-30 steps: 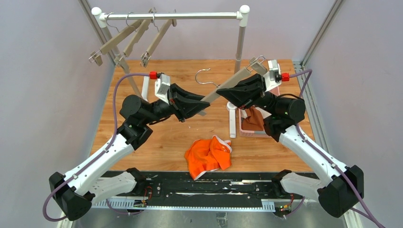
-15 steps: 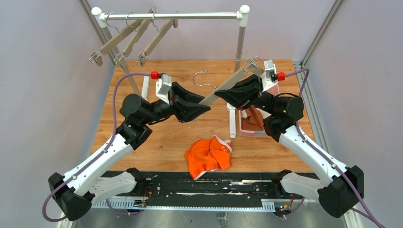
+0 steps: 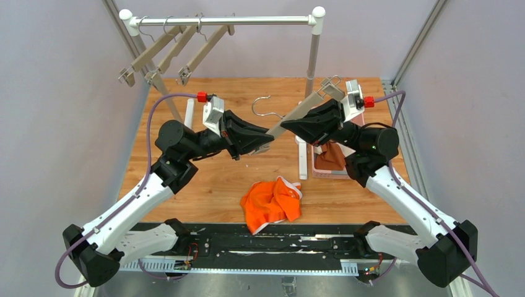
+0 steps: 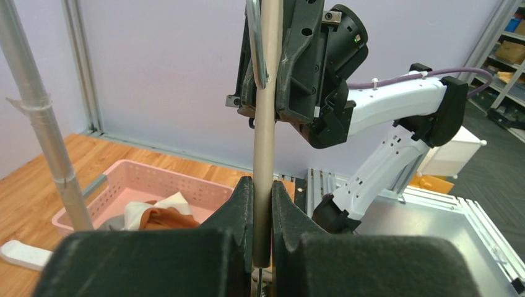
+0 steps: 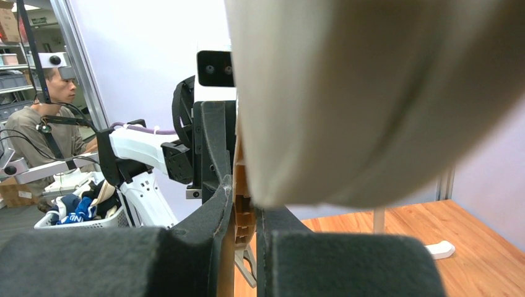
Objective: Remove the underwear clipped to the hanger
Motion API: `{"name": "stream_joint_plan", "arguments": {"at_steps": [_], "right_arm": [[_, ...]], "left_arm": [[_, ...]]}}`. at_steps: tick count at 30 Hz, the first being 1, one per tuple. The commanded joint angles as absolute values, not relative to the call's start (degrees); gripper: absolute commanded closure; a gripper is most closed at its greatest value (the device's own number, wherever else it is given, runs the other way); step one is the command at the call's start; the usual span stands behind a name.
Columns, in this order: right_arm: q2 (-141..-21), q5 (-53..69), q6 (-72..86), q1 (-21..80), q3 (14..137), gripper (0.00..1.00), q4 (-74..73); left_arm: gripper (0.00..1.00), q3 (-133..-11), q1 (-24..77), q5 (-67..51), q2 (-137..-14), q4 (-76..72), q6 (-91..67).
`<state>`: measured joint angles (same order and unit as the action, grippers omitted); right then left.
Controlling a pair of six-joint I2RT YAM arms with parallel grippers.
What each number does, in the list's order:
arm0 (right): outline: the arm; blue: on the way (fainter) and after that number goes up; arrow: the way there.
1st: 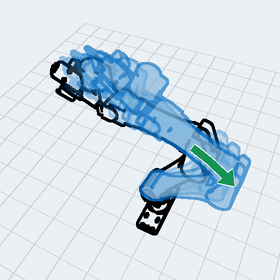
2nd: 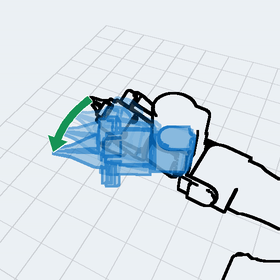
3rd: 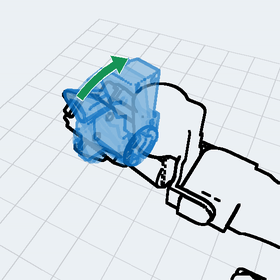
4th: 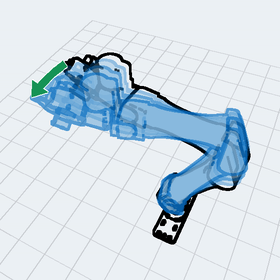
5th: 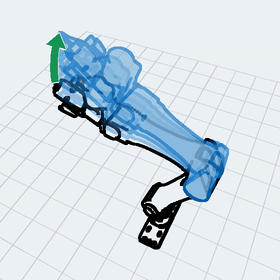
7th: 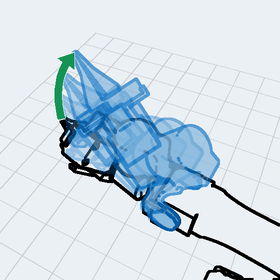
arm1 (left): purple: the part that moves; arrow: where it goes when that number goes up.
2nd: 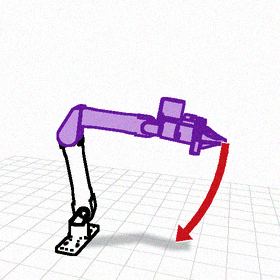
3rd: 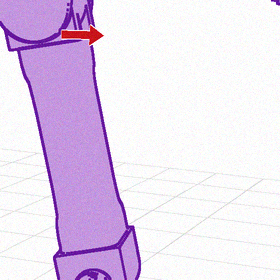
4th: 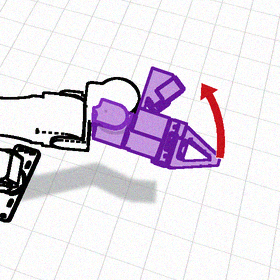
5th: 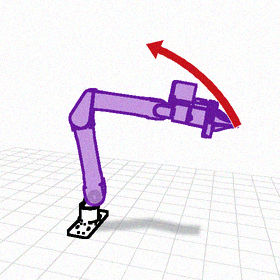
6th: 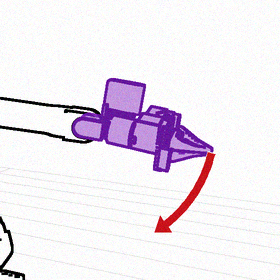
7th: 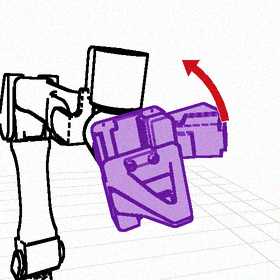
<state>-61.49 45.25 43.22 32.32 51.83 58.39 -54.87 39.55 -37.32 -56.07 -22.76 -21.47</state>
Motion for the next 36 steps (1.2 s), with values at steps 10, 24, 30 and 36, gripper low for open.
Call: {"name": "stream_joint_plan", "arguments": {"at_steps": [10, 24, 30, 36], "right_arm": [[-60.2, 42.9, 38.8, 33.8, 51.4, 0.83, 55.6], [-56.2, 38.7, 30.3, 34.3, 50.1, 0.17, 42.1], [-52.5, 30.9, 17.6, 38.1, 49.2, 0.17, 20.9], [-54.2, 3.8, 2.8, 50.5, 50.5, 0.17, -7.2]], "left_arm": [[1.00, -58.5, 40.9, -42.0, -56.6, -22.2, -22.8], [1.00, -63.1, 41.4, -31.5, -50.7, 1.6, -10.4], [1.00, -69.5, 41.8, -13.8, -47.7, 21.1, -2.6], [1.00, -76.8, 41.8, -0.3, -50.8, 36.1, -0.4]]}}
